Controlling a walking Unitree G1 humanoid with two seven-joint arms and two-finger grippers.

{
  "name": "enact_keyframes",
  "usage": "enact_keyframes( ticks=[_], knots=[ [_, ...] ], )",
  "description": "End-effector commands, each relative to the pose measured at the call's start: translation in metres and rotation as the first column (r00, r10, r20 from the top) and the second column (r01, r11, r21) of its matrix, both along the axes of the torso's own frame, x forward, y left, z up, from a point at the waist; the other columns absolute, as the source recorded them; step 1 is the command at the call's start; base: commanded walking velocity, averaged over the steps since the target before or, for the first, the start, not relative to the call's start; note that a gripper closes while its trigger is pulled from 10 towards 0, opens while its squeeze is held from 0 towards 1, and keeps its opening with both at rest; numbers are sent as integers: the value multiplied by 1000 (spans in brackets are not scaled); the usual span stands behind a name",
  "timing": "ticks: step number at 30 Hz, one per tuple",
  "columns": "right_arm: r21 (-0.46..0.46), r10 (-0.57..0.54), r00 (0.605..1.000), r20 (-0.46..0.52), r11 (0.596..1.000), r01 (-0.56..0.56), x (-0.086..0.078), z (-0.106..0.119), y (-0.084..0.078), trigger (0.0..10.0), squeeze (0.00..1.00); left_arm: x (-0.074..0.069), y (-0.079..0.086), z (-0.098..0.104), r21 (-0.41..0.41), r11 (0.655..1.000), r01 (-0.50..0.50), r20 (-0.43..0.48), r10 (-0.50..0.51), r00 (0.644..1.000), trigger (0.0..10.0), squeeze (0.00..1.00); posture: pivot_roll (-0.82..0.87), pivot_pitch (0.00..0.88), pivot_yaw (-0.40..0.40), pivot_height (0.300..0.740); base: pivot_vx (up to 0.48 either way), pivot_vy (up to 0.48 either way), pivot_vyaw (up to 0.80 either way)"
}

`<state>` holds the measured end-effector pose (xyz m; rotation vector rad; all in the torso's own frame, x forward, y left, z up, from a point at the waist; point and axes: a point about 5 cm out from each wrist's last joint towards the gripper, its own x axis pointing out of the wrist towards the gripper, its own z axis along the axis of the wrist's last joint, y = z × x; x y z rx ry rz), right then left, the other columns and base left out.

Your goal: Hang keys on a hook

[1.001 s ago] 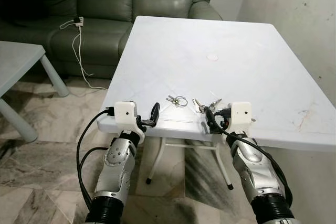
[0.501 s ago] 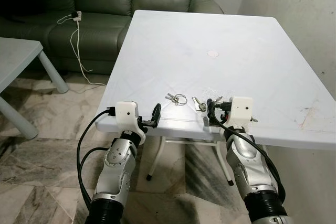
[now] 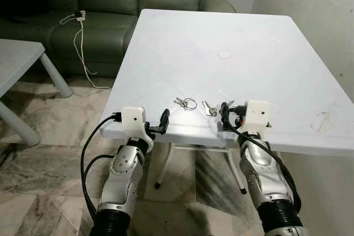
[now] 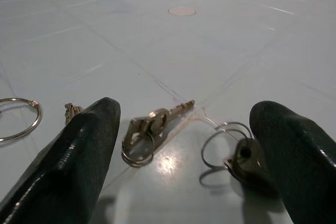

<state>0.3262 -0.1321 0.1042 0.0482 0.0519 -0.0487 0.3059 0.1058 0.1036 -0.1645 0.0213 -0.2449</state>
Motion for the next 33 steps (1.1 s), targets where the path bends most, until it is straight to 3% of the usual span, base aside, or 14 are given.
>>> enact_keyframes(
  ticks=[1,10,16,22,23,24,25,26,27,28,33],
  knots=[
    [-18,-26,999,-20,1000,25,4,0,0,10000,0,-3,-3,0,4,1000,7,-3,-7,1000,10000,0,-8,108,-67,740,0,0,0],
    [-67,-101,994,-51,993,97,8,-1,3,10000,0,-6,-2,0,-1,1000,2,-10,-2,1000,10000,0,3,113,-71,740,0,0,0],
    [-162,-173,983,-69,974,160,8,-6,0,10000,0,-8,-2,-1,-1,1000,-2,-12,2,1000,10000,0,7,115,-74,740,0,0,0],
    [-168,-185,979,-83,971,169,7,-8,-3,9843,0,-9,-2,-1,-2,1000,-2,-16,2,1000,10000,0,7,115,-74,740,0,0,0],
    [-168,-195,976,-92,970,178,6,-9,-4,9255,0,-9,-2,-1,-1,1000,-2,-17,2,1000,10000,0,7,115,-74,740,0,0,0],
    [-160,-191,977,-98,972,173,6,-10,-3,5843,0,-9,-3,-1,-2,1000,-2,-17,2,1000,10000,0,7,115,-74,740,0,0,0],
    [-155,-186,978,-100,973,169,6,-10,-3,4706,0,-9,-3,-1,-2,1000,-2,-17,2,1000,10000,0,7,115,-74,740,0,0,0],
    [-157,-186,978,-98,973,170,6,-10,-3,4196,0,-9,-3,-1,-2,1000,-2,-17,2,1000,10000,0,6,113,-74,740,0,0,0],
    [-161,-189,978,-94,972,172,5,-10,-3,1255,0,-9,-3,-1,-2,1000,-1,-18,1,1000,10000,0,6,113,-74,740,0,0,0],
    [-177,-190,978,-89,969,172,5,-10,-3,0,0,-9,-3,-1,-1,1000,-1,-19,1,1000,10000,0,6,113,-74,740,0,0,0],
    [-182,-191,978,-82,968,174,4,-10,-3,0,0,-9,-4,-1,-2,1000,-1,-18,1,1000,10000,0,5,111,-73,740,0,0,0]
  ],
)
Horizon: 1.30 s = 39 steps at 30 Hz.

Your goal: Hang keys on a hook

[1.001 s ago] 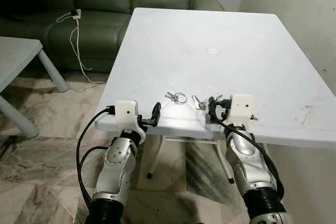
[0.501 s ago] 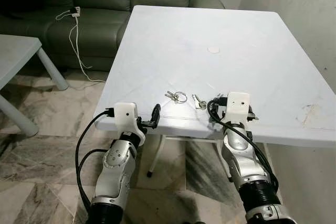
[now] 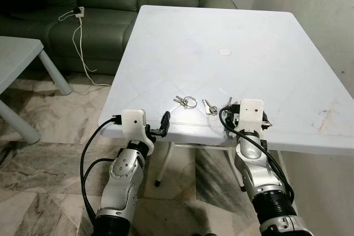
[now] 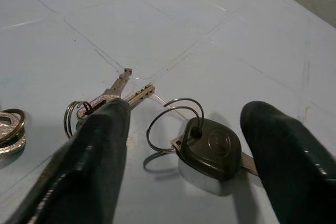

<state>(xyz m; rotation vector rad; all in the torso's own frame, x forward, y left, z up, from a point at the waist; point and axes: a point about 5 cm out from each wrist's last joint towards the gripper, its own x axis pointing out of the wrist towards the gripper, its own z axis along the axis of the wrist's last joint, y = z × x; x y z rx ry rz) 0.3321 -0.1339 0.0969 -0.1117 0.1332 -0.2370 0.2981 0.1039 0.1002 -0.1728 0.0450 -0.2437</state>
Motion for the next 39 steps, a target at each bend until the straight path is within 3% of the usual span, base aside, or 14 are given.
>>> enact_keyframes(
  ticks=[1,36,37,38,39],
  knots=[
    [-11,-2,1000,-10,1000,2,-2,-2,-1,0,0,-1,-2,3,4,1000,-2,6,2,1000,10000,0,5,111,-73,740,0,0,0],
    [-40,-18,1000,-16,999,17,-5,-5,-5,78,0,-1,-1,3,-12,1000,-12,-3,12,1000,10000,0,1,126,-71,740,0,0,0],
    [-36,-19,999,-30,999,18,-5,-6,-5,6353,0,-1,-1,3,-11,1000,-13,-3,13,1000,10000,0,1,127,-71,740,0,0,0],
    [-38,-19,999,-46,999,17,-4,-8,-6,10000,0,-1,-1,3,-11,1000,-13,-3,13,1000,10000,0,1,126,-70,740,0,0,0],
    [-38,-19,999,-46,999,17,-4,-8,-6,10000,0,-1,-1,3,-11,1000,-13,-3,13,1000,10000,0,1,126,-70,740,0,0,0]
  ],
)
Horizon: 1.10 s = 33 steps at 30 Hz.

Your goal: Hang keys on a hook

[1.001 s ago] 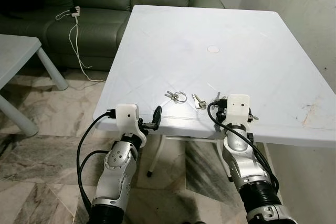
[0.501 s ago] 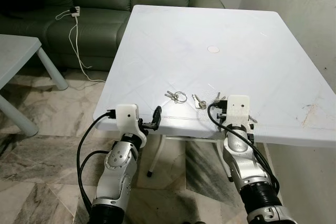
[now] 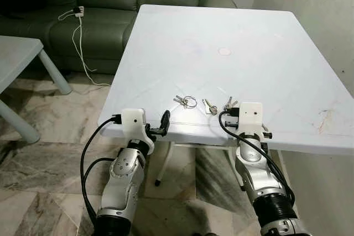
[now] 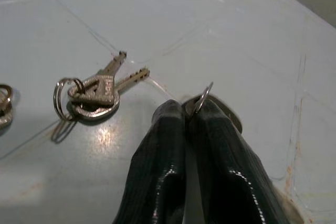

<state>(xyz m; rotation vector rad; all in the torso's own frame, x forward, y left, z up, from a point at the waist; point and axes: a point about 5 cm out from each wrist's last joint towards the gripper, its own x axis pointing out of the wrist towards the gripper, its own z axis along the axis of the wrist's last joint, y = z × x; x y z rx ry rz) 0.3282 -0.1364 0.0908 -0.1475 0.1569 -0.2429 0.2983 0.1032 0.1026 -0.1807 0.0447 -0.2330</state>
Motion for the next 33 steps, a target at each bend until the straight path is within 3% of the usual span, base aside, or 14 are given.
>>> enact_keyframes(
  ticks=[1,5,7,8,9,10,22,24,26,27,28,29,31,33],
  knots=[
    [-2,-13,999,-32,1000,13,0,-3,-3,10000,0,-1,-1,0,-2,1000,-3,-2,3,1000,10000,0,1,126,-71,740,0,0,0],
    [-4,-19,1000,-5,1000,19,-1,-1,-4,9843,0,-2,-1,0,-1,1000,-3,-2,3,1000,10000,0,2,124,-70,740,0,0,0],
    [-26,-27,1000,-5,999,27,-1,-1,-5,3059,0,-2,-1,0,0,1000,-4,-3,4,1000,10000,0,2,123,-70,740,0,0,0],
    [-37,-30,1000,-5,999,30,-1,-1,-5,3059,0,-2,-1,0,0,1000,-4,-3,4,1000,10000,0,2,123,-70,740,0,0,0],
    [-56,-37,999,-5,998,36,-1,-1,-6,275,0,-2,-1,0,1,1000,-4,-3,4,1000,10000,0,1,123,-72,740,0,0,0],
    [-38,-33,999,-7,999,33,-1,-2,-6,0,0,-2,-1,0,0,1000,-3,-3,3,1000,10000,0,1,122,-72,740,0,0,0],
    [-86,35,997,68,996,-29,2,8,-10,0,0,1,-6,1,16,1000,17,7,-17,1000,10000,0,-9,102,-70,740,0,0,0],
    [4,96,991,93,995,-97,2,12,-8,0,0,3,-6,3,18,1000,19,13,-20,1000,10000,0,-9,102,-70,740,0,0,0],
    [176,177,976,126,965,-197,2,15,-4,706,0,4,-6,3,20,1000,20,15,-20,1000,10000,0,-12,91,-71,740,0,0,0],
    [256,240,955,176,925,-280,0,19,-1,4824,0,5,-6,3,21,1000,20,18,-20,1000,10000,0,-13,87,-72,740,0,0,0],
    [277,286,932,223,898,-342,-2,23,1,5137,0,5,-6,4,22,1000,20,20,-21,1000,10000,0,-13,87,-72,740,0,0,0],
    [164,431,863,264,862,-480,-7,29,7,8980,0,6,-6,4,21,1000,22,23,-22,999,10000,0,-13,87,-72,740,0,0,0],
    [-49,571,787,236,815,-577,-12,30,14,10000,0,6,-7,4,22,999,23,24,-24,999,10000,0,-18,79,-73,740,0,0,0],
    [-397,692,714,111,689,-606,-17,27,19,10000,0,7,-8,4,19,999,26,25,-26,999,10000,0,-22,75,-72,740,0,0,0]
  ],
)
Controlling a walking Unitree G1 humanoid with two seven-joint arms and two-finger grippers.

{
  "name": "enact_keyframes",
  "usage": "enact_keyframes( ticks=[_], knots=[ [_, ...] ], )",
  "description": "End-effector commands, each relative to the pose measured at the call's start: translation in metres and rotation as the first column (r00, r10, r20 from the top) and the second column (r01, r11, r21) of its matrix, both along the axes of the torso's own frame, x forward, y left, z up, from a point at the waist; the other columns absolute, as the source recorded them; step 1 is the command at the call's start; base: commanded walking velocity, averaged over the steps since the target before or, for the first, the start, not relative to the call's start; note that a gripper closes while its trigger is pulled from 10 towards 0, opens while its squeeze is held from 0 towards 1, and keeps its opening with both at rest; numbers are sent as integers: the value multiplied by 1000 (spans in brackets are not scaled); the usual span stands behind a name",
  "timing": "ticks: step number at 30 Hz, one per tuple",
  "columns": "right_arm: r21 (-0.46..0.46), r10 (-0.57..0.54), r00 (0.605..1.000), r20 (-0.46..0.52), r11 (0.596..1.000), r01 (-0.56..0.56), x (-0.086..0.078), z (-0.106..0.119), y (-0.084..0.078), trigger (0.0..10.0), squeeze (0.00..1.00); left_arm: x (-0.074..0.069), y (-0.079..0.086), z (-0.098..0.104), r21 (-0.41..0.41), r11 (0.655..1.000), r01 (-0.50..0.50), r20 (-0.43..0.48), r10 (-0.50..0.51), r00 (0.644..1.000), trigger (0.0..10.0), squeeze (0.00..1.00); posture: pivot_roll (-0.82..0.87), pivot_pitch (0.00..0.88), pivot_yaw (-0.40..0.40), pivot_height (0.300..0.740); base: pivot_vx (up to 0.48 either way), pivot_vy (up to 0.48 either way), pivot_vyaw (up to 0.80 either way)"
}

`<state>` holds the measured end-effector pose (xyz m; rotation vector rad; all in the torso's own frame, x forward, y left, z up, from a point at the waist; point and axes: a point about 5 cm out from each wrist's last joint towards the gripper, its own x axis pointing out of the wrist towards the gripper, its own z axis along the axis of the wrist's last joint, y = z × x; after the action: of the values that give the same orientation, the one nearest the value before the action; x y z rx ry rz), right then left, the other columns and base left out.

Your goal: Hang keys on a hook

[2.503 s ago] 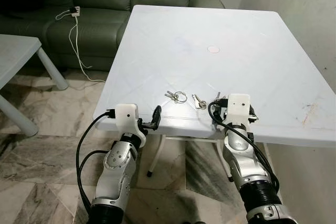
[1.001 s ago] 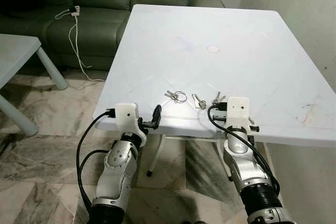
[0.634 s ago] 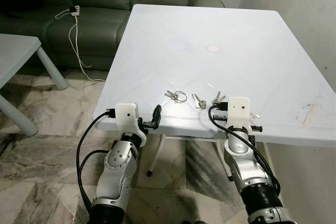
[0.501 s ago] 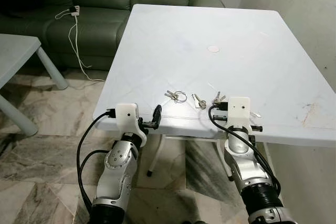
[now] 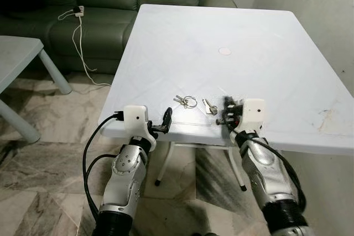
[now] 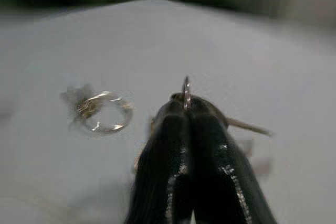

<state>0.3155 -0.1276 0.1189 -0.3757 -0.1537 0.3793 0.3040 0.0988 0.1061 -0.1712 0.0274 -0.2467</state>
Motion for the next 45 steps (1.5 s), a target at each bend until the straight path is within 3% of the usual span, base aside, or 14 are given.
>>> enact_keyframes(
  ticks=[1,5,10,12,14,15,16,20,22,23,24,27,28,45],
  knots=[
    [-345,162,979,124,932,-110,-8,-4,11,10000,0,1,-4,1,9,1000,15,8,-15,1000,10000,0,-22,75,-72,740,0,0,0],
    [-557,249,951,186,824,-107,-8,0,2,10000,0,3,-7,1,2,1000,17,10,-17,1000,10000,0,-28,75,-79,740,0,0,0],
    [-504,166,951,260,864,-13,0,18,-6,10000,0,4,-7,2,0,1000,12,11,-12,1000,10000,0,-32,78,-81,740,0,0,0],
    [-410,114,960,255,912,1,2,24,-10,10000,0,4,-7,2,0,1000,11,12,-11,1000,10000,0,-33,78,-81,740,0,0,0],
    [-215,41,979,197,977,3,5,24,-14,10000,0,5,-7,2,0,1000,10,14,-10,1000,10000,0,-32,79,-81,740,0,0,0],
    [-4,4,994,108,1000,-3,6,21,-14,10000,0,6,-6,3,4,1000,6,20,-6,1000,10000,0,-34,79,-81,740,0,0,0],
    [-4,4,994,108,1000,-3,6,21,-14,10000,0,6,-6,3,4,1000,6,20,-6,1000,10000,0,-34,79,-81,740,0,0,0],
    [248,-8,1000,8,969,6,3,16,-8,10000,0,11,-3,8,-6,1000,-10,36,10,999,10000,0,-32,75,-83,740,0,0,0],
    [266,-14,1000,5,964,12,3,15,-7,9765,0,11,-2,9,-9,1000,-12,39,12,999,10000,0,-33,70,-82,740,0,0,0],
    [273,-20,1000,6,962,17,3,15,-7,3647,0,12,-2,9,-10,1000,-13,41,13,999,10000,0,-33,70,-82,740,0,0,0],
    [299,-20,1000,10,954,16,3,16,-6,0,0,12,-2,10,-11,1000,-16,45,17,999,10000,0,-32,66,-82,740,0,0,0],
    [353,-29,1000,-4,935,29,4,19,-3,0,0,16,1,13,-12,1000,-27,56,28,998,10000,0,-32,52,-81,740,0,0,0],
    [375,-42,999,-13,926,44,6,20,-3,10000,0,18,2,16,-15,999,-32,66,33,997,10000,0,-32,43,-79,740,0,0,0],
    [434,-175,985,8,888,154,5,35,-20,10000,0,23,29,59,-94,988,-123,224,141,964,10000,0,-47,0,-54,740,0,0,0]
  ],
)
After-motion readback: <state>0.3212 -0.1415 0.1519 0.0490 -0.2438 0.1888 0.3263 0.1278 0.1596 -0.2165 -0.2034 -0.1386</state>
